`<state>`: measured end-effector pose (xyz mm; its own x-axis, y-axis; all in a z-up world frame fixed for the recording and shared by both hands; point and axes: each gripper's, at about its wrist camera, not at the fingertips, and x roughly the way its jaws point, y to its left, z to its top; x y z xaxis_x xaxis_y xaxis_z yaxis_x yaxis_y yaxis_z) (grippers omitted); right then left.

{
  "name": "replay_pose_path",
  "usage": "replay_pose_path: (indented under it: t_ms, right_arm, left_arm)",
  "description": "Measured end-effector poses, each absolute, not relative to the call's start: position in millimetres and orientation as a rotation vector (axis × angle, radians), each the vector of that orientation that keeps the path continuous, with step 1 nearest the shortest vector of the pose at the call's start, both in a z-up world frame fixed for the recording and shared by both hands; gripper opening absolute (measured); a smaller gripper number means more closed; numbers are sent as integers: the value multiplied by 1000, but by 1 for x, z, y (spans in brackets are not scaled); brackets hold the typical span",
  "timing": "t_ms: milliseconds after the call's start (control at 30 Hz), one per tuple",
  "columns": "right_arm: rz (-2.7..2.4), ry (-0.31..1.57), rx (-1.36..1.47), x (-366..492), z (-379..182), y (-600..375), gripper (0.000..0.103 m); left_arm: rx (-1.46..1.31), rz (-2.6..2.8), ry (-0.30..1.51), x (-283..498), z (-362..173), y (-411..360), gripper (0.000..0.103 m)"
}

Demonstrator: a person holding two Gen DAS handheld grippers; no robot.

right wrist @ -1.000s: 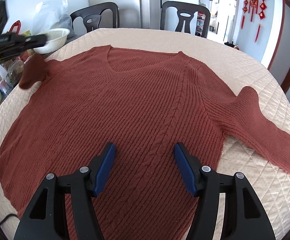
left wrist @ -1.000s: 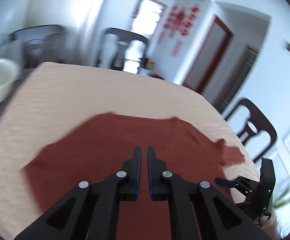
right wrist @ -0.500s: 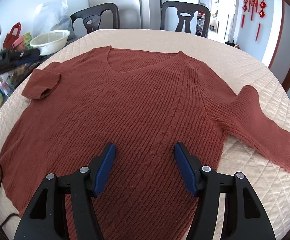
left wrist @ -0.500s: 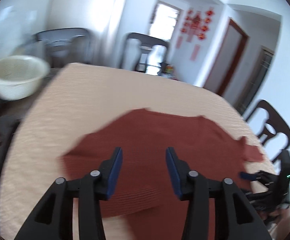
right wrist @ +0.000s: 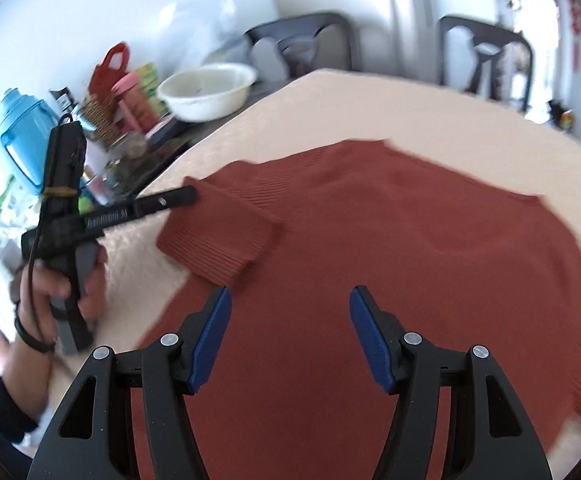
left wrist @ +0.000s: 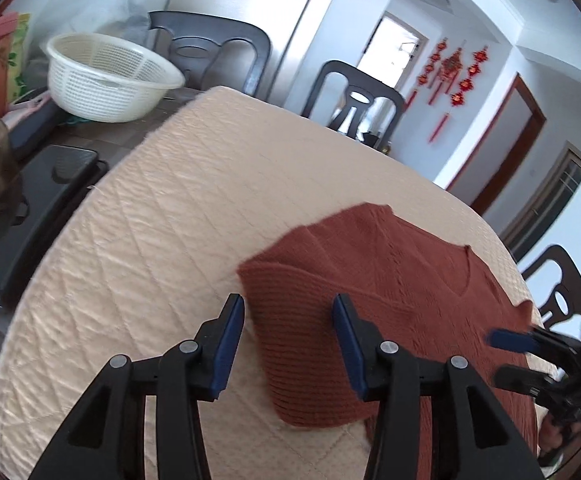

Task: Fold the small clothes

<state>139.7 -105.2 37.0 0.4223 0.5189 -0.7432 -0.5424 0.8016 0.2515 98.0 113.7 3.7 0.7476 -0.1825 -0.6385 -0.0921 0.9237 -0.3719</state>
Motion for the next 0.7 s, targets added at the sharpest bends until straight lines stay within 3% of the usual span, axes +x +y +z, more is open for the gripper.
replay_pose_path:
  t_ms: [267,333,367,400,700]
  right_arm:
    - [722,997,-42,176,12,-49,50]
    - [719,979,-72,175,12,-48,31]
    - [716,979,-79,176,12,-46,8]
    - [712,983,-74,177,12,-47,4]
    - [632,863,2,176,47,-100,4]
  left_arm:
    - [-454,-124,683,84,8,124,52]
    - [-453,-133,691,85,7,123,53]
    - [-452,-137,697,85,6,122,53]
    - [-452,-139,701,86,6,121,53]
    - [-437,-165,682,81,8,115,53]
